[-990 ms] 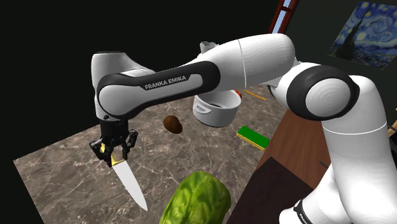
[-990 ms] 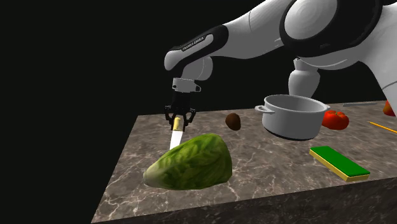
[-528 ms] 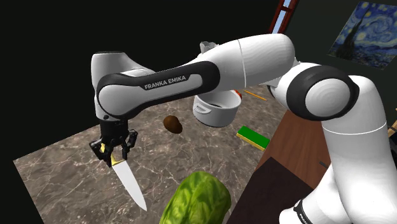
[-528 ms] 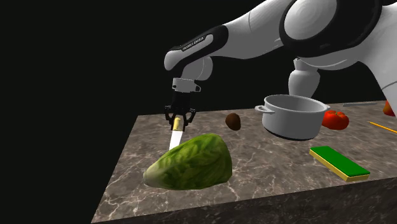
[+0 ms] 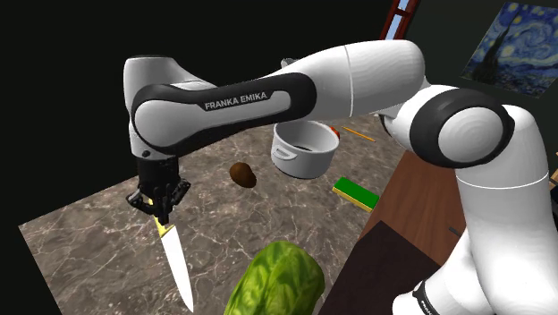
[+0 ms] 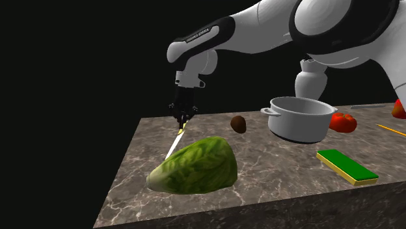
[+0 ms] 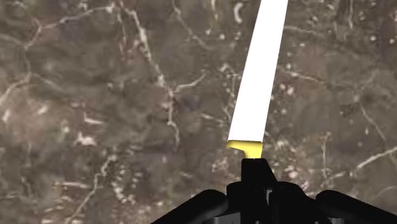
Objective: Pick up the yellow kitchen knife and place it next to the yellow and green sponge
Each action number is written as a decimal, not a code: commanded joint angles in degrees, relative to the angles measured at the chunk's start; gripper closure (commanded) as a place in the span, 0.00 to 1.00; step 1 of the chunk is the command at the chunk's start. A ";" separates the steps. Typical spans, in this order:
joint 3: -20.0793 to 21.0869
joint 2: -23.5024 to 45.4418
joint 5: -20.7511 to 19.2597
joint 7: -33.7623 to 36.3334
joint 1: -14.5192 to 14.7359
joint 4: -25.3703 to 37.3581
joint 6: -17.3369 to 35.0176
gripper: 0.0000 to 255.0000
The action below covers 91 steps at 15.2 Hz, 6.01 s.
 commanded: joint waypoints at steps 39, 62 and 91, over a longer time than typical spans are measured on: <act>-9.61 3.49 -13.80 19.64 12.22 12.03 -5.25 1.00; -6.89 -6.59 -8.91 15.91 7.49 -6.68 2.61 0.00; -6.93 -5.67 -9.05 16.03 7.31 -9.64 6.36 1.00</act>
